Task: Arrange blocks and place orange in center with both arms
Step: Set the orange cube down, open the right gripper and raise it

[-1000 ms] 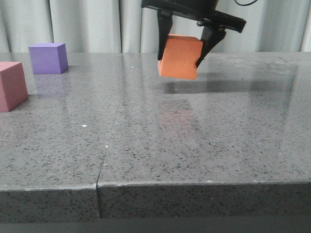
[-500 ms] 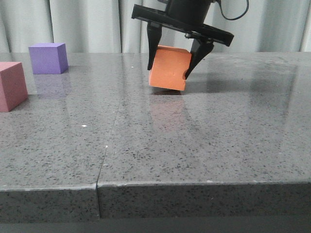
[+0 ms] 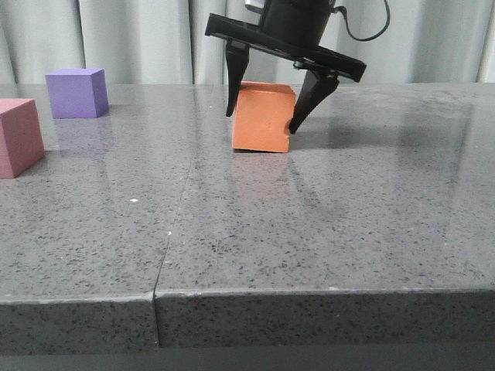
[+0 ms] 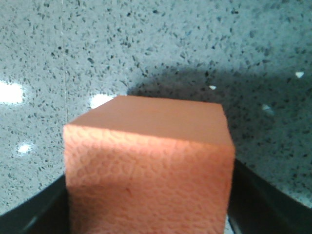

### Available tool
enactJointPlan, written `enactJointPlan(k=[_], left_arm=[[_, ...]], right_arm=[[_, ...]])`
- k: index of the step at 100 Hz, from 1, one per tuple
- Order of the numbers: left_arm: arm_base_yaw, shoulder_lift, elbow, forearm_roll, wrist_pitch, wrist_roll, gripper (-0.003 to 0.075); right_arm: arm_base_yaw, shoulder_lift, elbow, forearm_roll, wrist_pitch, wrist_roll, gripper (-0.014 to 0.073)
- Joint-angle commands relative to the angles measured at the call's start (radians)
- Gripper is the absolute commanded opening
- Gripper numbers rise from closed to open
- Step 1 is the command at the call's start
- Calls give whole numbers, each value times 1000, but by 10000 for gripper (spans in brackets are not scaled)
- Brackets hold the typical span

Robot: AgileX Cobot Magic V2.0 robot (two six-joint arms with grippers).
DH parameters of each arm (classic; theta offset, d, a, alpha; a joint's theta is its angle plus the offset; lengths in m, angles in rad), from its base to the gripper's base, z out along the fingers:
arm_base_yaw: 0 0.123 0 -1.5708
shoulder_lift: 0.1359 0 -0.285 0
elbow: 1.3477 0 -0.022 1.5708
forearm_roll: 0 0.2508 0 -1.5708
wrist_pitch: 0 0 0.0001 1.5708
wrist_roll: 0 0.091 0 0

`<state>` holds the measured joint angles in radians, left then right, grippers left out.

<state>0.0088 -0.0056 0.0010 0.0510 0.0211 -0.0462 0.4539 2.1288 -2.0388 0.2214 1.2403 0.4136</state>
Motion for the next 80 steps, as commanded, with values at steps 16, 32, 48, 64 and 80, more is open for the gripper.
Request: enactJointPlan(k=[16, 32, 48, 64, 80], left_arm=[[-7, -29, 40, -9, -79, -2, -20], [-7, -29, 40, -9, -79, -2, -20], [-7, -29, 40, -9, -79, -2, -20], [-7, -29, 40, -9, -79, -2, -20], [-7, -29, 40, -9, -79, -2, -20]], right_arm=[[2, -63, -92, 20, 49, -14, 561], [2, -63, -137, 20, 93, -14, 561], [2, -84, -140, 17, 93, -14, 561], [2, -122, -140, 8, 93, -37, 559], [2, -170, -135, -13, 94, -39, 458]])
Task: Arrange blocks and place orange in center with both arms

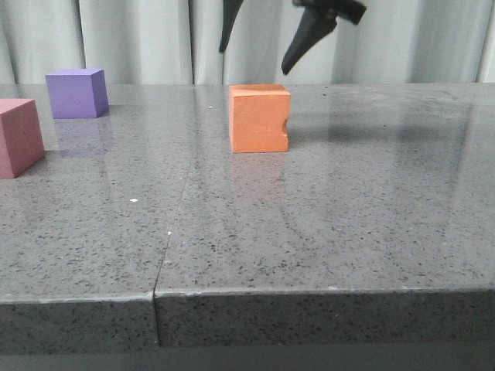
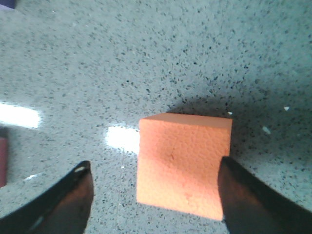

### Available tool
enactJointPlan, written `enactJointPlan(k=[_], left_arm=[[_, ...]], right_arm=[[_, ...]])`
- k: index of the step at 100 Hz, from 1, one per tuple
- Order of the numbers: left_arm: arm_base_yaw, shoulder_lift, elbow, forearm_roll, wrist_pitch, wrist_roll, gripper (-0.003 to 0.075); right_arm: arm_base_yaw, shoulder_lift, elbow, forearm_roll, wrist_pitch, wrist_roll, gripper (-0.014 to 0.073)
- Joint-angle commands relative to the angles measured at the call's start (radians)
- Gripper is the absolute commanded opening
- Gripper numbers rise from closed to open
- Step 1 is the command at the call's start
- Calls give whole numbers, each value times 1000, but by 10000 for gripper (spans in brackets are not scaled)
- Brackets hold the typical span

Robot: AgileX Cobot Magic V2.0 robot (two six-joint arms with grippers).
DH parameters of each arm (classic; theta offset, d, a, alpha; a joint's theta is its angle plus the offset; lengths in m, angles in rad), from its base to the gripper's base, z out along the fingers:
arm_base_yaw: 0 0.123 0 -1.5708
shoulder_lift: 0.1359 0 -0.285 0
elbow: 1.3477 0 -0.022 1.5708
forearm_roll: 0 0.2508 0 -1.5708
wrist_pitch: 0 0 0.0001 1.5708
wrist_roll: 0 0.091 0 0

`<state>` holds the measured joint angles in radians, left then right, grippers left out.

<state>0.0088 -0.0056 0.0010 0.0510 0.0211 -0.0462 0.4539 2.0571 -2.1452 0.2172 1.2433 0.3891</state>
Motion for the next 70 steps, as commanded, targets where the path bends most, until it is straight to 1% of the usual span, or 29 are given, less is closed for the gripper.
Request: enactJointPlan(k=[1, 3, 15, 22, 29, 34, 43, 50, 70], left_arm=[[-7, -29, 40, -9, -79, -2, -20], [-7, -29, 40, -9, -79, -2, -20], [-7, -29, 40, -9, -79, -2, -20], [-7, -29, 40, -9, -79, -2, -20], [-7, -29, 40, -9, -79, -2, -20], [-7, -29, 40, -9, -79, -2, -20], [-7, -29, 40, -9, -79, -2, -20], [-7, -29, 40, -9, -79, -2, -20], [-7, -29, 40, -9, -79, -2, -20]], right_arm=[[2, -101, -29, -11, 91, -15, 438], [2, -108, -28, -17, 91, -16, 416], [2, -147, -27, -43, 91, -32, 191], [2, -175, -27, -43, 91, -51, 82], [2, -200, -25, -45, 91, -62, 2], [2, -221, -17, -50, 91, -63, -36], [2, -265, 16, -73, 91, -65, -69], [2, -304, 68, -96, 91, -65, -68], [2, -437, 287, -149, 66, -65, -68]])
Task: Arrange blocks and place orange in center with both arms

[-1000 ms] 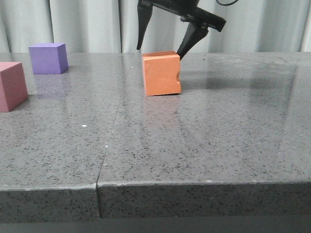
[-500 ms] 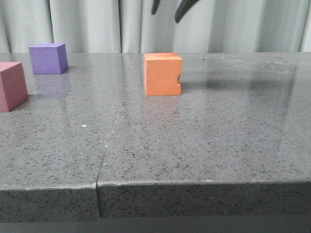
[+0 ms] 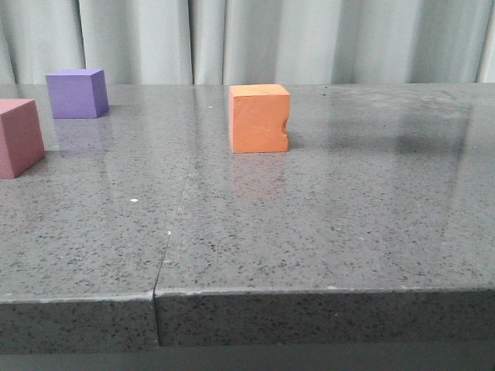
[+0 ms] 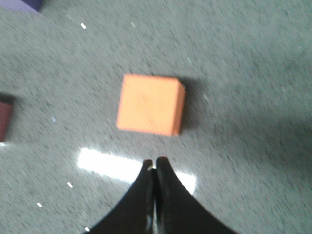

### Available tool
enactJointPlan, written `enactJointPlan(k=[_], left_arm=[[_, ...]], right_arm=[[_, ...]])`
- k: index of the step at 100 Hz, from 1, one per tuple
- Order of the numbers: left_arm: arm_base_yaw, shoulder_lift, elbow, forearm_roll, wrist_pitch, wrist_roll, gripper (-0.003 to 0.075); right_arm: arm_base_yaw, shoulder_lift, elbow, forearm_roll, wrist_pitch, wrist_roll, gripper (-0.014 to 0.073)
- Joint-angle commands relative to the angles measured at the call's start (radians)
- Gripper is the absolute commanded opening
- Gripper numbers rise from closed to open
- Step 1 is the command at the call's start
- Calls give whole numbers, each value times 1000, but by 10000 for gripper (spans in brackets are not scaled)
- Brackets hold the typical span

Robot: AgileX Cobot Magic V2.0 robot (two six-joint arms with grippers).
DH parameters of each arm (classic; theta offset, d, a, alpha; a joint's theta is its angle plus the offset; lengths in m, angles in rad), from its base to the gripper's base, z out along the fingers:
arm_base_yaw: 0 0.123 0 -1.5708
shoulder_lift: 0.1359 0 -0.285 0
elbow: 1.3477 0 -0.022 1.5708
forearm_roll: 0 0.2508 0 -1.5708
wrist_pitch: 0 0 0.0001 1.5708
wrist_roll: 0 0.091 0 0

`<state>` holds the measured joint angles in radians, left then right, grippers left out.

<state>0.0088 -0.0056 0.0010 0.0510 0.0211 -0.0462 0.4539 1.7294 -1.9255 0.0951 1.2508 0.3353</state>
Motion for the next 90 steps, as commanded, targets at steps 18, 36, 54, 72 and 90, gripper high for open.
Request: enactJointPlan(k=[18, 36, 54, 72, 90], left_arm=[[-7, -29, 40, -9, -79, -2, -20], [-7, -29, 40, -9, -83, -2, -20], [-7, -29, 40, -9, -97, -2, -20], [-7, -29, 38, -23, -151, -2, -20], [-7, -29, 22, -132, -161, -9, -21]], right_arm=[[2, -251, 293, -40, -50, -12, -68], [2, -401, 502, -55, -185, -12, -68], [2, -568, 699, -83, -337, -12, -68], [2, -736, 877, -150, -465, -12, -68], [2, -896, 1043, -202, -579, -12, -68]])
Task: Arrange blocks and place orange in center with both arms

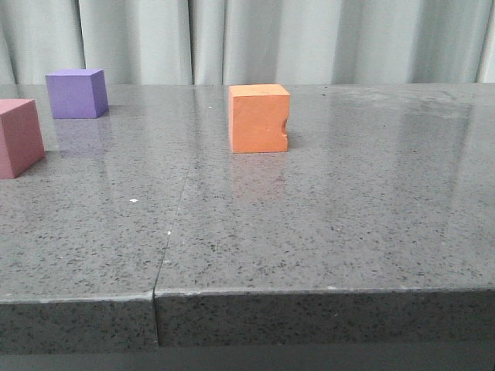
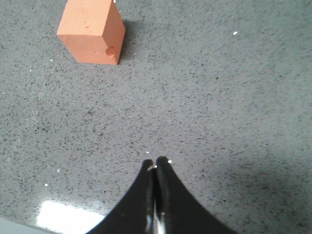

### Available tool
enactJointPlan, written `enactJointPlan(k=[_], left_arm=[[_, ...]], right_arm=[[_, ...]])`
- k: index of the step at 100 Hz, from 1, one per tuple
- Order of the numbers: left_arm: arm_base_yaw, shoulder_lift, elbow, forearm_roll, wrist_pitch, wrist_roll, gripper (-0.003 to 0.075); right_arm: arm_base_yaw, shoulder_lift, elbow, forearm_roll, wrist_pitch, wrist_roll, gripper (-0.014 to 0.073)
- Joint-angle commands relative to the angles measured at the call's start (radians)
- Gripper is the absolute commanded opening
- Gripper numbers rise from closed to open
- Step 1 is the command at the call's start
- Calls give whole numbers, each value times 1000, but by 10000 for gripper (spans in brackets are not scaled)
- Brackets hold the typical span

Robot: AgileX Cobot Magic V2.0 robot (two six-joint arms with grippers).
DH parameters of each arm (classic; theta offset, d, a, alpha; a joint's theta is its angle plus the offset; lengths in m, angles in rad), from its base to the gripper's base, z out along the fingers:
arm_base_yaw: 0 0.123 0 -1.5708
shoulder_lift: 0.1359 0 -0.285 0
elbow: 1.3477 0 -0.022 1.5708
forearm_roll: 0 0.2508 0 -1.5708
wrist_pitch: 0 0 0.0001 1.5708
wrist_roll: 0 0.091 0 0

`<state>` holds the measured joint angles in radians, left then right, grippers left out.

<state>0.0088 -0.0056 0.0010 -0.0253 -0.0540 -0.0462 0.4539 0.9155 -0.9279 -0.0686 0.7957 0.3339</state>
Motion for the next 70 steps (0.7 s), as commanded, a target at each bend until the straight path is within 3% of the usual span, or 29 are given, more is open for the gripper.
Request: enactJointPlan(k=[1, 16, 35, 70], left_arm=[[-7, -29, 20, -61, -84, -9, -21], [-7, -27, -32, -75, -44, -9, -21], [-7, 1, -157, -75, 148, -9, -21], [-7, 228, -431, -68, 396, 10, -21]], right_arm=[[2, -93, 52, -39, -129, -10, -68], [2, -225, 169, -50, -206, -10, -68], [2, -389, 281, -48, -238, -10, -68], [2, -612, 386, -48, -237, -10, -68]])
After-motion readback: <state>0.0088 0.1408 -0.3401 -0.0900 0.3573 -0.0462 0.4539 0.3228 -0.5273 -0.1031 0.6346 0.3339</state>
